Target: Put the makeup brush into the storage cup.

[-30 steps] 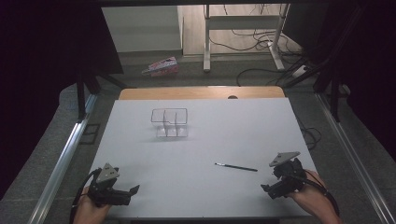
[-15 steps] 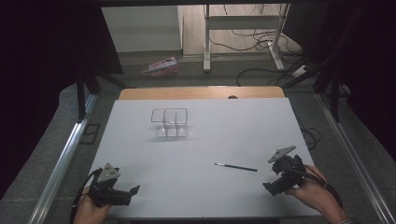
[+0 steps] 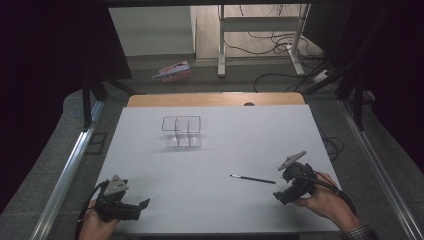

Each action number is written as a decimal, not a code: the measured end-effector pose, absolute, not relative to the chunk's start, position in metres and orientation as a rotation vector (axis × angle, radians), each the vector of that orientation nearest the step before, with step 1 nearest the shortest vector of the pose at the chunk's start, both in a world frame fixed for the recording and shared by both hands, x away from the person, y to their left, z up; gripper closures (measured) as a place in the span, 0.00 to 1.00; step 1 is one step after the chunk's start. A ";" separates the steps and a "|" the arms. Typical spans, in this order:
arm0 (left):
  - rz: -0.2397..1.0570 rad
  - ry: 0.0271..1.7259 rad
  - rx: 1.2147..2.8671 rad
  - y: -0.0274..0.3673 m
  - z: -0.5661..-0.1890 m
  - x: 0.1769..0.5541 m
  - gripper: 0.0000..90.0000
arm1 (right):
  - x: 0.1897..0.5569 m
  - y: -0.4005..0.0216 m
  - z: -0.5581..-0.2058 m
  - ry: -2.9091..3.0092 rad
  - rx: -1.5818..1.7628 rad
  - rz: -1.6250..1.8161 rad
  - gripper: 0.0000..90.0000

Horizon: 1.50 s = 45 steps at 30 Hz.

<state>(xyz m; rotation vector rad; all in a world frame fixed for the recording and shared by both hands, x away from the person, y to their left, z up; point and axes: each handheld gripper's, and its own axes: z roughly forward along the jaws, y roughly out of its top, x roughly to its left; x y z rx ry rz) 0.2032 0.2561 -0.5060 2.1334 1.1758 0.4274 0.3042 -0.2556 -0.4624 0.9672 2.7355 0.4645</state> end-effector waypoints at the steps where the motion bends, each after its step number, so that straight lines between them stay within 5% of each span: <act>1: 0.428 1.175 2.133 0.256 -0.506 0.203 0.00 | 0.305 -0.254 -0.462 2.733 0.969 0.468 0.09; 45: 0.412 1.168 2.140 0.255 -0.507 0.204 0.00 | 0.349 -0.209 -0.481 2.848 0.849 0.449 0.44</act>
